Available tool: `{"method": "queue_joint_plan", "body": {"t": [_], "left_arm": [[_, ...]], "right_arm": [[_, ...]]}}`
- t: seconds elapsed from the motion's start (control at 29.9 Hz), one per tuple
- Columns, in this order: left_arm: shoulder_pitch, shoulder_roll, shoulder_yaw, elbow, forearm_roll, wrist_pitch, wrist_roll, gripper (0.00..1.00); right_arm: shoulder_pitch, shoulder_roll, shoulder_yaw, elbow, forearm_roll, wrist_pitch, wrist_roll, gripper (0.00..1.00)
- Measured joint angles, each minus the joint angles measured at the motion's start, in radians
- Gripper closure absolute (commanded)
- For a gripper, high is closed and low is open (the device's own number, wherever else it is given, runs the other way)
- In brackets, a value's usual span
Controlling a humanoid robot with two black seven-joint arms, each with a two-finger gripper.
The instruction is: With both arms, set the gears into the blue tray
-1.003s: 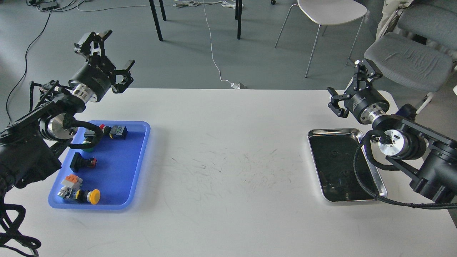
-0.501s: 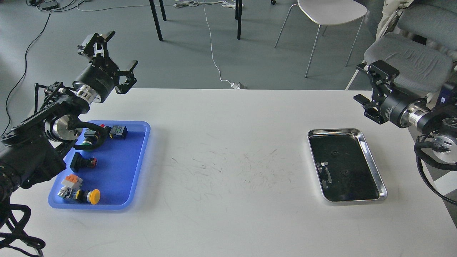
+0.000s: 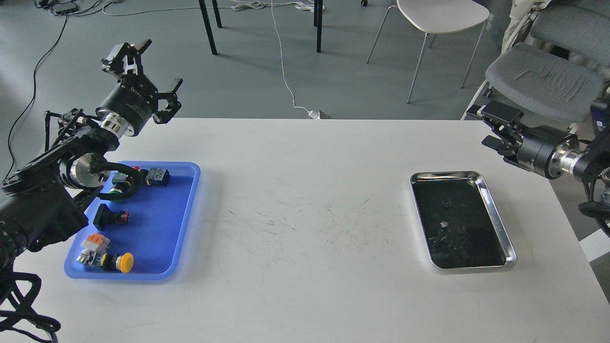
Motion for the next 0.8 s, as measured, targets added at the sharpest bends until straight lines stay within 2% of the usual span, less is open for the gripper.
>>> {"method": "queue_joint_plan", "body": {"t": [0.17, 0.4, 0.8], "left_arm": [[0.0, -0.001, 0.0, 0.0, 0.0, 0.0, -0.001, 0.01], [-0.005, -0.01, 0.0, 0.0, -0.001, 0.0, -0.001, 0.01], [-0.006, -0.007, 0.0, 0.0, 0.0, 0.0, -0.001, 0.01]], "right_arm": [[0.029, 0.004, -0.045, -0.017, -0.178, 0.012, 0.0, 0.03], [0.131, 0.036, -0.212, -0.05, -0.398, 0.013, 0.014, 0.03], [0.258, 0.213, -0.468, -0.168, -0.631, 0.007, 0.037, 0.04]]}}
